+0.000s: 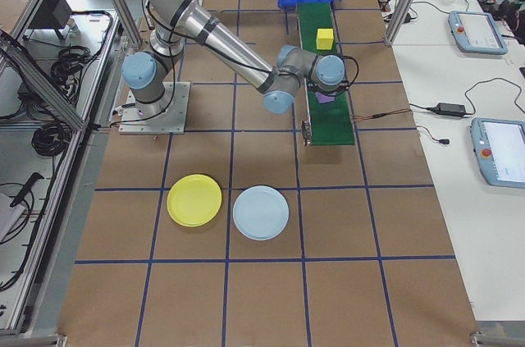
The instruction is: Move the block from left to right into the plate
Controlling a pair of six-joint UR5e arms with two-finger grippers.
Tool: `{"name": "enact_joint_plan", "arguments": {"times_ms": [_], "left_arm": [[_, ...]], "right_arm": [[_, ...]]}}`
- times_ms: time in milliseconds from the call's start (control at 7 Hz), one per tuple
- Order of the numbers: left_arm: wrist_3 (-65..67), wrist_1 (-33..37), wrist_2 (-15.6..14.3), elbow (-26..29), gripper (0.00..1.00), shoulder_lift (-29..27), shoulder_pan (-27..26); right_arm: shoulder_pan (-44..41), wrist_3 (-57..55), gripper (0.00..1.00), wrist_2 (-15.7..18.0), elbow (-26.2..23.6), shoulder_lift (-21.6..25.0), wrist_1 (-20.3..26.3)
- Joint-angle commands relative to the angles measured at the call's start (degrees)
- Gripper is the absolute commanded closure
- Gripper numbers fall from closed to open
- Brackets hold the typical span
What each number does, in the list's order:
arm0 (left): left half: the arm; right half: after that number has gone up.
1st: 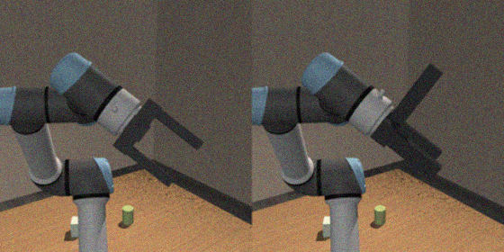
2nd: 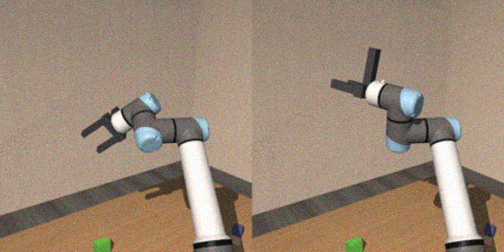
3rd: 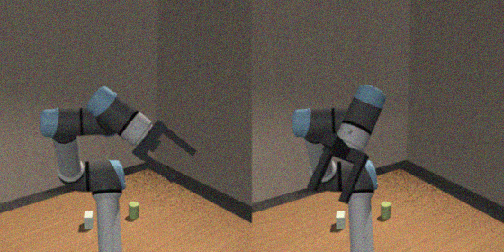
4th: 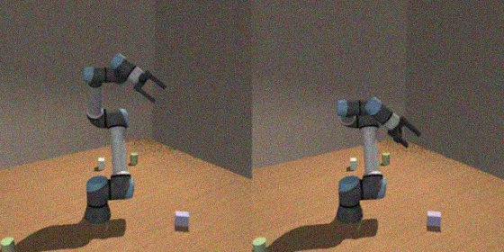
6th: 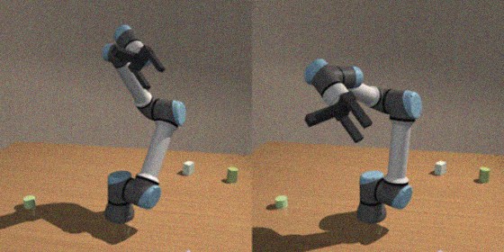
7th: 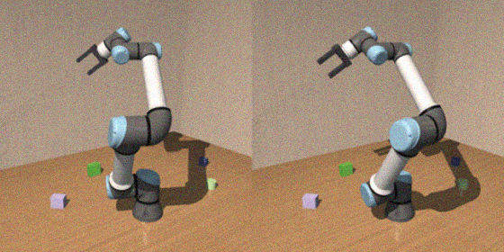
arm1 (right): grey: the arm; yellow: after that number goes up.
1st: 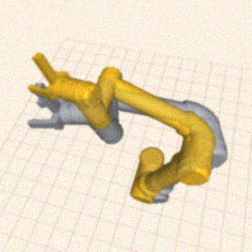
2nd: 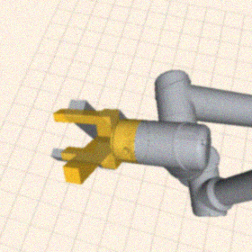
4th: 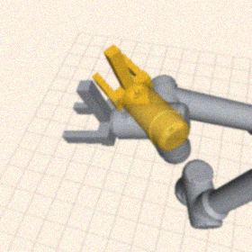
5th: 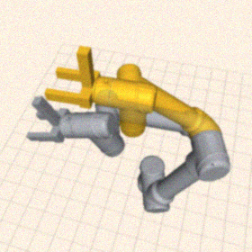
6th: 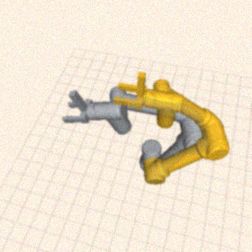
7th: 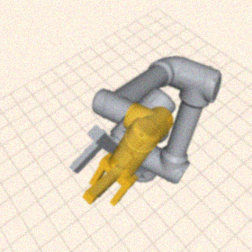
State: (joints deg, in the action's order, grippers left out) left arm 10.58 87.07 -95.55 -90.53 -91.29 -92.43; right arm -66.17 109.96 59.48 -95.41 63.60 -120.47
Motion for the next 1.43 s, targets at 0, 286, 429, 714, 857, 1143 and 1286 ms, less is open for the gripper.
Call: {"name": "enact_joint_plan", "arguments": {"times_ms": [0, 286, 429, 714, 857, 1143, 1286], "left_arm": [[0.9, -0.9, 0.0, -0.8, 0.0, 0.0, 0.0], [2.1, -1.5, 0.1, -1.2, 0.0, 0.1, 0.0], [2.0, -1.6, 0.1, -1.2, 0.0, 0.0, 0.1], [1.7, -1.5, 0.1, -1.2, 0.0, 0.0, 0.1], [1.7, -1.5, 0.1, -1.2, 0.0, 0.0, 0.1], [1.7, -1.5, 0.1, -1.2, 0.0, 0.0, 0.0], [1.6, -1.4, 0.1, -1.2, 0.0, 0.0, 0.0]], "right_arm": [[0.1, -0.4, 0.69, 4.7, -0.1, 0.6, -0.1], [0.2, -2.8, 0.71, 6.8, 0.2, 3.3, 0.1], [2.2, -3.1, 0.73, 9.1, 0.1, 6.0, 0.9], [13.3, -2.8, 0.72, 10.7, 0.1, 9.9, 7.0], [19.0, -1.8, 0.73, 13.2, 0.1, 10.7, 11.4], [29.2, 6.3, 0.71, 14.3, -0.6, 10.4, 11.2], [35.3, 9.6, 0.71, 14.3, -0.5, 9.6, 10.7]]}}
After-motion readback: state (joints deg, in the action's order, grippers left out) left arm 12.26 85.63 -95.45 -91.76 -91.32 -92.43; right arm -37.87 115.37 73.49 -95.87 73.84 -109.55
